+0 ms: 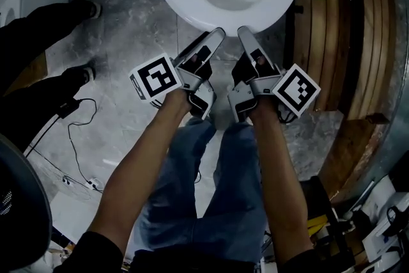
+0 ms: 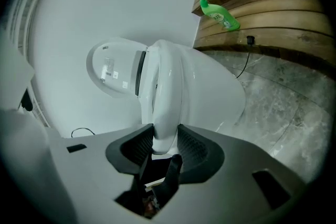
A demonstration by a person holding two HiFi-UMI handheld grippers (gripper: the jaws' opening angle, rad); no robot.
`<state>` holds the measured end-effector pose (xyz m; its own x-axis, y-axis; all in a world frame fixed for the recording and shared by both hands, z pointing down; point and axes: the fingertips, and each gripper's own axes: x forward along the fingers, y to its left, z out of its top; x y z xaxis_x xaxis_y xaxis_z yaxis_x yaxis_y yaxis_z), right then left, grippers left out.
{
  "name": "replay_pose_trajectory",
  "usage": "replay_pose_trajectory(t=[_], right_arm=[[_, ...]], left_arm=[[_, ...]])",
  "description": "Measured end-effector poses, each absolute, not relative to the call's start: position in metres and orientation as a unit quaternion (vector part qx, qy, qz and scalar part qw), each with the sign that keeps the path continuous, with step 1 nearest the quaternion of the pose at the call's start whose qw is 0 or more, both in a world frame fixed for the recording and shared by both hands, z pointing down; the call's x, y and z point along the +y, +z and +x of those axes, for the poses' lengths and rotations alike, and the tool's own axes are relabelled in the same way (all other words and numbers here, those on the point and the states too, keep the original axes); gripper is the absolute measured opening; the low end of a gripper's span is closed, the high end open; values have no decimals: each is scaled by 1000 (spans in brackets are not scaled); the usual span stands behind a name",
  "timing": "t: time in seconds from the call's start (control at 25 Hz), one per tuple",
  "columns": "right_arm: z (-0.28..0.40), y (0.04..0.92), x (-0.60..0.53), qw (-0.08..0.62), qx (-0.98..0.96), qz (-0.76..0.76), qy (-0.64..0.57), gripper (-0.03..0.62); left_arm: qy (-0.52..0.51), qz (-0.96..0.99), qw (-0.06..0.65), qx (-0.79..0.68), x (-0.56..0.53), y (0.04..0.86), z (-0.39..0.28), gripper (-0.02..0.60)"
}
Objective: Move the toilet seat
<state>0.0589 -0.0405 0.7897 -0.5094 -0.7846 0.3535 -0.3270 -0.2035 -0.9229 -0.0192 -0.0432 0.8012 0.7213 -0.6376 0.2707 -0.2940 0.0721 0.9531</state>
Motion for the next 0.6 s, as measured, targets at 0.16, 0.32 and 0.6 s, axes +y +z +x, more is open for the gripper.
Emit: replay_pose_trajectory(t=[0.16, 0.32, 0.6], right_arm=[[57, 779, -39, 179, 593, -466, -632, 149], [58, 761, -40, 170, 580, -480, -636, 147], [61, 715, -34, 184, 565, -487, -640, 141]], left_arm=[[-127, 671, 646, -339, -46, 787, -19, 250], [-112, 681, 643, -333, -52, 759, -18, 172], [-116, 662, 663, -330, -47, 715, -15, 164]])
